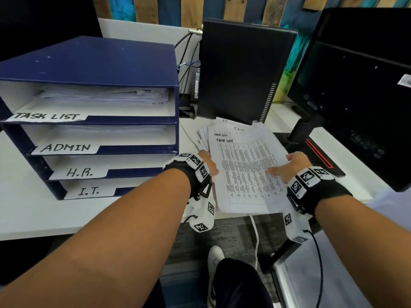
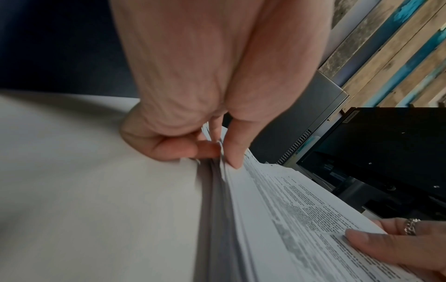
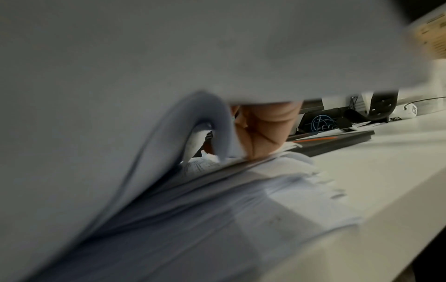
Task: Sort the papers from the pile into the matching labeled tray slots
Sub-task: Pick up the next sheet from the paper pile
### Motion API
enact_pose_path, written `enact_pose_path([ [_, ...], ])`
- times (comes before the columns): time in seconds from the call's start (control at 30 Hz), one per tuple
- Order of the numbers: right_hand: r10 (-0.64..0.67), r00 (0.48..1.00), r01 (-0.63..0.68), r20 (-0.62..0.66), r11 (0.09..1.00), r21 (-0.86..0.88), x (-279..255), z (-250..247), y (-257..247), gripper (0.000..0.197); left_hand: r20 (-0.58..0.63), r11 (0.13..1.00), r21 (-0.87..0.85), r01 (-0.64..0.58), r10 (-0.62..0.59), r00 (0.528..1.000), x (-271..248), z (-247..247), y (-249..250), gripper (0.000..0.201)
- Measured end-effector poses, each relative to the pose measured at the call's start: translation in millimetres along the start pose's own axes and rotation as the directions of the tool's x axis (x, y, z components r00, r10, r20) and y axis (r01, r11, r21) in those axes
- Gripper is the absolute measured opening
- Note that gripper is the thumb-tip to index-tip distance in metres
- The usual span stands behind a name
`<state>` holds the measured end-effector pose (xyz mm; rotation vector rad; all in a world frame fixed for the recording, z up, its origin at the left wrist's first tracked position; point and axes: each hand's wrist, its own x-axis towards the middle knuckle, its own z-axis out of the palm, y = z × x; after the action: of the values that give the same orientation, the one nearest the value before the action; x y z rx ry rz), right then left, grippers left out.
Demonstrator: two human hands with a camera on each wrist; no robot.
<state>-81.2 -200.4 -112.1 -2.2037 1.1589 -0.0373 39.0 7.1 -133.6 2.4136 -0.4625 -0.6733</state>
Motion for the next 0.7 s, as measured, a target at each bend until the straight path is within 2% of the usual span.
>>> enact_pose_path([
  [0.1,0.017,0.999,-0.017,-0.038,1.0,0.007,0,-6,3,0.038,0.026,0.996,0.082,-0.02,0.017,1.0,2,-4,0,0.048],
  [0.2,0.028,0.989,-0.029,-0.147,1.0,-0.006,-2,-8,6,0.029,0.014,0.993,0.116,0.01,-0.011,1.0,0,-2,1,0.034],
  [0.23,0.025,0.987,-0.028,-0.158,0.999,-0.022,-1,-8,8,0.027,0.012,0.993,0.115,0.015,-0.017,1.0,2,-1,1,0.039],
  [0.3,0.014,0.988,-0.023,-0.157,0.998,-0.056,-1,-12,11,0.028,-0.009,0.997,0.067,0.024,-0.024,1.0,4,1,1,0.056],
  [0.33,0.007,0.988,-0.018,-0.151,0.997,-0.074,-1,-13,13,0.028,-0.018,0.999,0.05,0.021,-0.02,1.0,3,1,1,0.057],
  [0.4,-0.007,0.993,-0.007,-0.122,0.993,-0.118,-4,-17,16,0.026,-0.029,0.999,0.043,0.029,-0.028,0.999,4,3,1,0.057],
  [0.5,-0.041,0.998,0.03,-0.052,0.98,-0.195,-9,-18,23,0.035,-0.031,0.998,0.049,0.03,-0.028,0.999,6,3,1,0.052],
  [0.6,-0.08,0.997,0.074,-0.017,0.975,-0.209,-15,-16,31,0.031,-0.013,0.993,0.115,-0.004,0.006,1.0,5,1,4,0.048],
  [0.7,-0.129,0.991,0.119,-0.036,0.973,-0.198,-21,-12,37,0.031,-0.016,0.963,0.27,0.007,-0.003,1.0,12,2,2,0.05],
])
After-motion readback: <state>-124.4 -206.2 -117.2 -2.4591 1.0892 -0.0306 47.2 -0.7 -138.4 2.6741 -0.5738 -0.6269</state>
